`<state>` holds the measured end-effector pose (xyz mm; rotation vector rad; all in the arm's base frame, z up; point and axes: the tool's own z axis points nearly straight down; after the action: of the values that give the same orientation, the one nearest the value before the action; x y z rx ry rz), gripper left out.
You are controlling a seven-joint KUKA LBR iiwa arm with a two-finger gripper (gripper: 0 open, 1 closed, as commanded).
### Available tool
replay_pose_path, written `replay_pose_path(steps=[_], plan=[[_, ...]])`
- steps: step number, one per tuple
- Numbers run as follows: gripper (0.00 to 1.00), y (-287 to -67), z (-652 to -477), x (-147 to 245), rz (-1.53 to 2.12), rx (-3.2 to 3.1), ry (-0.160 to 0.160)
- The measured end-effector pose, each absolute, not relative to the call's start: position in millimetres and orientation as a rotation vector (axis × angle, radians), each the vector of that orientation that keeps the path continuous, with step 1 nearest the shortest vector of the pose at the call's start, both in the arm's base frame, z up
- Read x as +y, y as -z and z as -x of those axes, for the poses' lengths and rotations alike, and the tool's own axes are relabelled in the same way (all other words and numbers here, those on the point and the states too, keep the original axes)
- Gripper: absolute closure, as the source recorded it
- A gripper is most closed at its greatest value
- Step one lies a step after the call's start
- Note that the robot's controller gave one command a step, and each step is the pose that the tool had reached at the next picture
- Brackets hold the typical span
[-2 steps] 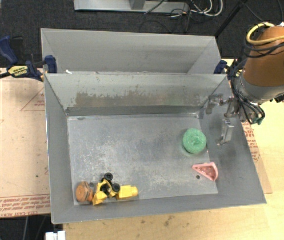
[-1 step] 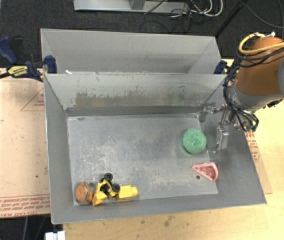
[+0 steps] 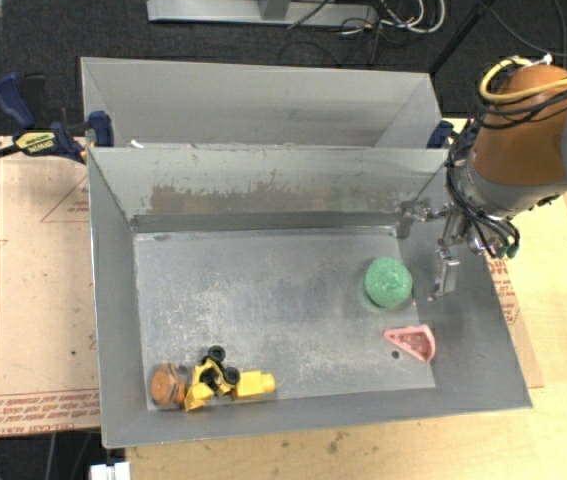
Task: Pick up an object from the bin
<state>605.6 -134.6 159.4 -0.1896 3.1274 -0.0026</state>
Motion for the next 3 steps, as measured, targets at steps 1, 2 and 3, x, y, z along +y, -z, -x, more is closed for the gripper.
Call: replay_pose_path(steps=[1, 2, 3], plan=[[0.00, -97.5, -603.3, -128.3, 0.302, 3.119, 0.003], [1.00, -73.0, -584.8, -136.4, 0.389, 3.106, 0.003], [1.00, -73.1, -584.8, -136.3, 0.390, 3.106, 0.003]])
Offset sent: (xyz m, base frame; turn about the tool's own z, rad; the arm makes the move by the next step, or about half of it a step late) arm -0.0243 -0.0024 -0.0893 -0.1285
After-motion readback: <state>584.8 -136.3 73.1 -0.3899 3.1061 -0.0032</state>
